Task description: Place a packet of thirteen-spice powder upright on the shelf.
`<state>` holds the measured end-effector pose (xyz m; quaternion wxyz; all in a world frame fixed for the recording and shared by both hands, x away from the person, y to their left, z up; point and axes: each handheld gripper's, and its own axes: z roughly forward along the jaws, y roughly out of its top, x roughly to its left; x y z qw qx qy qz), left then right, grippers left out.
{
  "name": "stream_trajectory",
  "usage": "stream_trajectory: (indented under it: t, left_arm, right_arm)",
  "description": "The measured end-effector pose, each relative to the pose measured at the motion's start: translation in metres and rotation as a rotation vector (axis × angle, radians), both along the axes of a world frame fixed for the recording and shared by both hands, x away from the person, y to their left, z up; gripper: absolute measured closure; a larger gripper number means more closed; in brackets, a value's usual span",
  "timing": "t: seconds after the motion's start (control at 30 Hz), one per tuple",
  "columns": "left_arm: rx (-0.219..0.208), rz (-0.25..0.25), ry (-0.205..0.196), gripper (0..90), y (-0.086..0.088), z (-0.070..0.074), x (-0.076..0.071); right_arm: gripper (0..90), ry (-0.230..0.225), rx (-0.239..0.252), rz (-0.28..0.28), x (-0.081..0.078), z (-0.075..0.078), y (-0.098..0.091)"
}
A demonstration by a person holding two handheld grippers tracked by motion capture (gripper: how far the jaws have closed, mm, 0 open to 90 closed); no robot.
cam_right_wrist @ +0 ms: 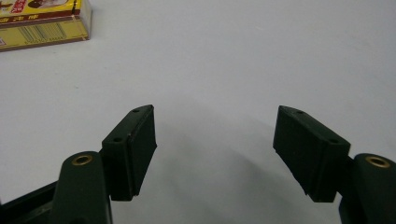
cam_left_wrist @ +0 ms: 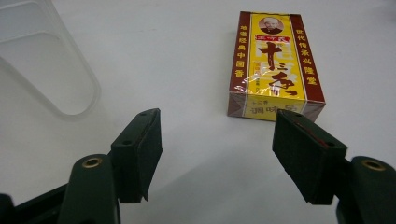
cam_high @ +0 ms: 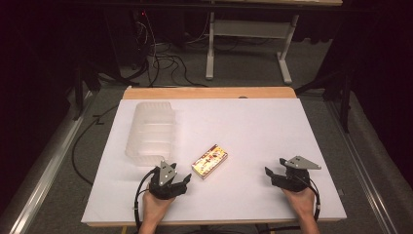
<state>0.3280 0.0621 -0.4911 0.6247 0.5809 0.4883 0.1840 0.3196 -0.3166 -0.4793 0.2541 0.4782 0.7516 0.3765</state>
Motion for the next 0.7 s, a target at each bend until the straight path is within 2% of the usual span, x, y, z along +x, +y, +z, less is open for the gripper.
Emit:
stream_trajectory:
  t: [0.4,0.53,0.6,0.7]
  left_arm:
    - [0.016,0.009,-0.012,33.0,-0.001,-0.0006,-0.0006]
    - [-0.002,0.01,-0.003,32.4,0.0005,0.0003,0.0002]
    - [-0.001,0.012,-0.014,32.9,0.0006,0.0004,-0.0007]
    - [0.016,0.008,-0.029,33.5,-0.0014,-0.0004,-0.0024]
  right_arm:
    - [30.0,-0.008,-0.003,0.002,-0.0001,-0.0002,0.0001]
    - [30.1,-0.022,-0.007,0.004,-0.0019,0.0,0.0007]
    - [30.4,-0.033,-0.027,0.004,-0.0022,-0.0001,0.0023]
    - [30.4,-0.031,-0.027,0.005,-0.0025,-0.0002,0.0029]
